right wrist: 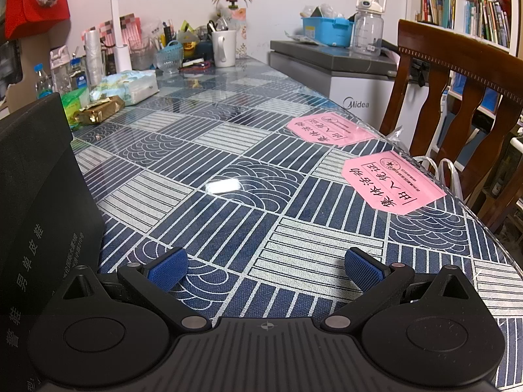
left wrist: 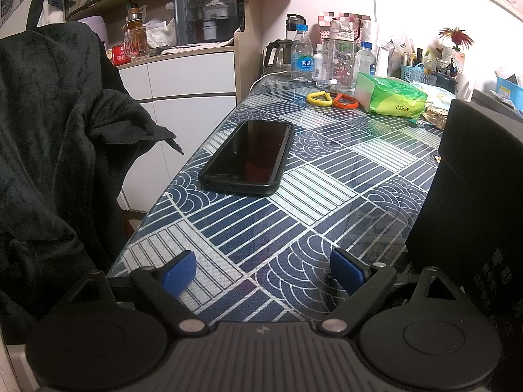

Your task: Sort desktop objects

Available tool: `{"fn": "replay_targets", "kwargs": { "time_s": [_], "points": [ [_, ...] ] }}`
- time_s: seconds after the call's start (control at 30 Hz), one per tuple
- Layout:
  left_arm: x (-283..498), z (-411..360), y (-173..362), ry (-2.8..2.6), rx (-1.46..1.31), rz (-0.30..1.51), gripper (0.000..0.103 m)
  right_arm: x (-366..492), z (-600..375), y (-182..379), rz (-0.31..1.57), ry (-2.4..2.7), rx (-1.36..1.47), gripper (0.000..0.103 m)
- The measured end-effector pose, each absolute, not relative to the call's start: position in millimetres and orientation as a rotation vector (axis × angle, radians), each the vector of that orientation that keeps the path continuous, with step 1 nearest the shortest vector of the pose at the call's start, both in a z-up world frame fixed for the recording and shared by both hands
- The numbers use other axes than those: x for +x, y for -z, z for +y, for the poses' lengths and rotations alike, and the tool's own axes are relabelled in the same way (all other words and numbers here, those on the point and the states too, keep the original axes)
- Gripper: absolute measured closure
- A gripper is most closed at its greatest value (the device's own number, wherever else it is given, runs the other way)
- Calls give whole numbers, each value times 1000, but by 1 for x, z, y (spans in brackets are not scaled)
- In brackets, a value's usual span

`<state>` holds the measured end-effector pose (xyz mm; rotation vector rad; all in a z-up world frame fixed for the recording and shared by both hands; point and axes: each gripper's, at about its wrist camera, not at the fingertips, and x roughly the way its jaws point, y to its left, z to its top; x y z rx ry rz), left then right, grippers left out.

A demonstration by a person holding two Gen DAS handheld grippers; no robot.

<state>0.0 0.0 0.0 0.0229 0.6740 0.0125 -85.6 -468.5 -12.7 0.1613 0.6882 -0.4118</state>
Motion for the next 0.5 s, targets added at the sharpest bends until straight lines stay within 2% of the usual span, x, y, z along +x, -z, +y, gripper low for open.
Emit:
{"fn": "replay_targets", "kwargs": {
  "time_s": [0.33, 0.5],
  "points": [
    [-1, 2, 9, -10, 35, 677, 0, -85, -468, 12, 695, 409, 152, 0],
    [0, 3, 1, -26, 22, 751, 0, -82, -469, 2, 741, 463, 96, 0]
  ]
}}
